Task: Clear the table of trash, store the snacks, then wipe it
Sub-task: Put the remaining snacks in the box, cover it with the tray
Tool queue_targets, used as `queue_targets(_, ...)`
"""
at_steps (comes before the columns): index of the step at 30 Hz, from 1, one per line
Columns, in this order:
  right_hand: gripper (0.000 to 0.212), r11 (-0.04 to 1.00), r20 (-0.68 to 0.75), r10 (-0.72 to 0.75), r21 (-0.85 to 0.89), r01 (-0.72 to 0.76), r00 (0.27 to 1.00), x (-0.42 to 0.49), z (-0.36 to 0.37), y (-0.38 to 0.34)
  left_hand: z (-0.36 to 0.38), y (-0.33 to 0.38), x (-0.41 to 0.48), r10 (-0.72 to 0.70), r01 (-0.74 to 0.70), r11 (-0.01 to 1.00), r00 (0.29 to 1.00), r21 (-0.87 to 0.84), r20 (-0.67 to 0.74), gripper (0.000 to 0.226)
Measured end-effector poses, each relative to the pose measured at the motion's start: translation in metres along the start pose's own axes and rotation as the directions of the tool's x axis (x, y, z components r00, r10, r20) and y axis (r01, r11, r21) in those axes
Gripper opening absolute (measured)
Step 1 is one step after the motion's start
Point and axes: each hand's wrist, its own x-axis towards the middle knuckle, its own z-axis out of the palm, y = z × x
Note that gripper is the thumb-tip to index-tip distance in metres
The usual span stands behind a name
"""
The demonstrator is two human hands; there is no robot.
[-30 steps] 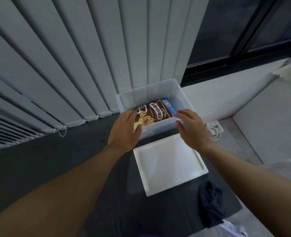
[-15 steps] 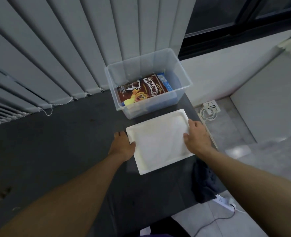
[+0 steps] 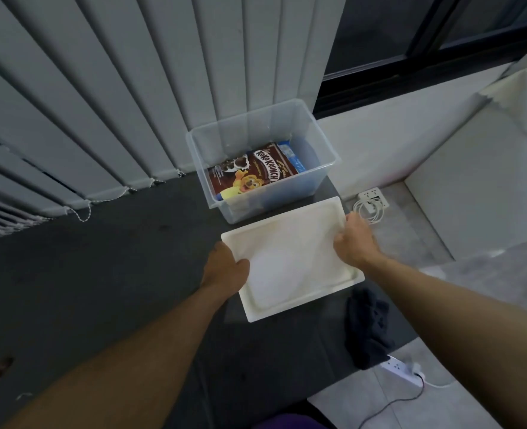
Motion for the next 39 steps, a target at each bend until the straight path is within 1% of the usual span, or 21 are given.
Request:
queue_targets(2, 0.021, 0.998, -0.073, -0.019, 0.064, 0.024, 0.997, -0.007, -0.008, -0.001, -0.010, 0.002, -0.006, 0.073, -0.073, 0.997, 0.997, 0.018, 0.000, 0.050)
queue_targets(4, 0.018, 0.991, -0.133, -0.023, 0.130, 0.040, 0.991, -0.012, -0.017, -0.005, -0.021, 0.007, -0.011, 0.145, -0.145, 0.989, 0.989, 0.001, -0.008, 0.050)
queue_targets(7, 0.017, 0.981, -0.199, -0.047, 0.176, 0.083, 0.979, -0.015, -0.031, -0.018, -0.043, 0.018, -0.018, 0.241, -0.245, 0.969, 0.968, -0.042, -0.074, 0.046)
queue_targets(10, 0.016, 0.966, -0.240, -0.119, 0.194, 0.168, 0.963, -0.010, -0.047, -0.039, -0.064, 0.032, -0.023, 0.319, -0.338, 0.937, 0.931, -0.085, -0.178, 0.040)
queue_targets(12, 0.023, 0.950, -0.252, -0.166, 0.218, 0.223, 0.953, -0.004, -0.059, -0.054, -0.077, 0.041, -0.023, 0.344, -0.380, 0.922, 0.892, -0.077, -0.292, 0.036)
queue_targets(14, 0.033, 0.924, -0.252, -0.178, 0.291, 0.250, 0.951, 0.003, -0.072, -0.071, -0.089, 0.048, -0.019, 0.340, -0.403, 0.911, 0.856, -0.091, -0.391, 0.032)
queue_targets(16, 0.038, 0.906, -0.270, -0.188, 0.323, 0.273, 0.944, 0.011, -0.080, -0.087, -0.099, 0.057, -0.012, 0.317, -0.398, 0.912, 0.839, -0.101, -0.442, 0.033)
queue_targets(17, 0.038, 0.911, -0.277, -0.200, 0.301, 0.282, 0.940, 0.015, -0.083, -0.093, -0.104, 0.061, -0.007, 0.311, -0.382, 0.921, 0.835, -0.072, -0.453, 0.031)
queue_targets(19, 0.029, 0.930, -0.280, -0.246, 0.201, 0.307, 0.928, 0.024, -0.086, -0.106, -0.111, 0.067, 0.004, 0.300, -0.328, 0.945, 0.845, 0.013, -0.443, 0.028)
queue_targets(21, 0.021, 0.950, -0.259, -0.275, 0.077, 0.304, 0.926, 0.035, -0.086, -0.116, -0.115, 0.072, 0.015, 0.274, -0.269, 0.961, 0.874, 0.069, -0.401, 0.028)
queue_targets(23, 0.021, 0.964, -0.225, -0.264, -0.028, 0.264, 0.938, 0.047, -0.084, -0.123, -0.115, 0.076, 0.025, 0.239, -0.211, 0.970, 0.903, 0.116, -0.356, 0.027)
queue_targets(25, 0.021, 0.970, -0.215, -0.241, -0.084, 0.228, 0.947, 0.058, -0.083, -0.128, -0.114, 0.081, 0.035, 0.215, -0.181, 0.975, 0.922, 0.131, -0.322, 0.027)
queue_targets(28, 0.028, 0.972, -0.246, -0.228, -0.107, 0.208, 0.942, 0.071, -0.080, -0.134, -0.112, 0.091, 0.048, 0.167, -0.143, 0.985, 0.940, 0.100, -0.299, 0.028)
queue_targets(34, 0.025, 0.964, -0.258, -0.265, -0.109, 0.244, 0.929, 0.091, -0.077, -0.139, -0.115, 0.103, 0.073, 0.169, -0.131, 0.982, 0.932, 0.135, -0.321, 0.029)
queue_targets(35, 0.023, 0.963, -0.261, -0.268, -0.092, 0.253, 0.927, 0.095, -0.076, -0.141, -0.115, 0.105, 0.076, 0.169, -0.127, 0.981, 0.931, 0.146, -0.324, 0.030)
queue_targets(37, 0.019, 0.970, -0.260, -0.238, -0.005, 0.245, 0.936, 0.102, -0.075, -0.144, -0.114, 0.107, 0.082, 0.165, -0.118, 0.981, 0.927, 0.156, -0.337, 0.031)
queue_targets(39, 0.013, 0.959, -0.272, -0.267, 0.016, 0.281, 0.925, 0.104, -0.071, -0.145, -0.111, 0.108, 0.088, 0.155, -0.110, 0.984, 0.918, 0.142, -0.366, 0.031)
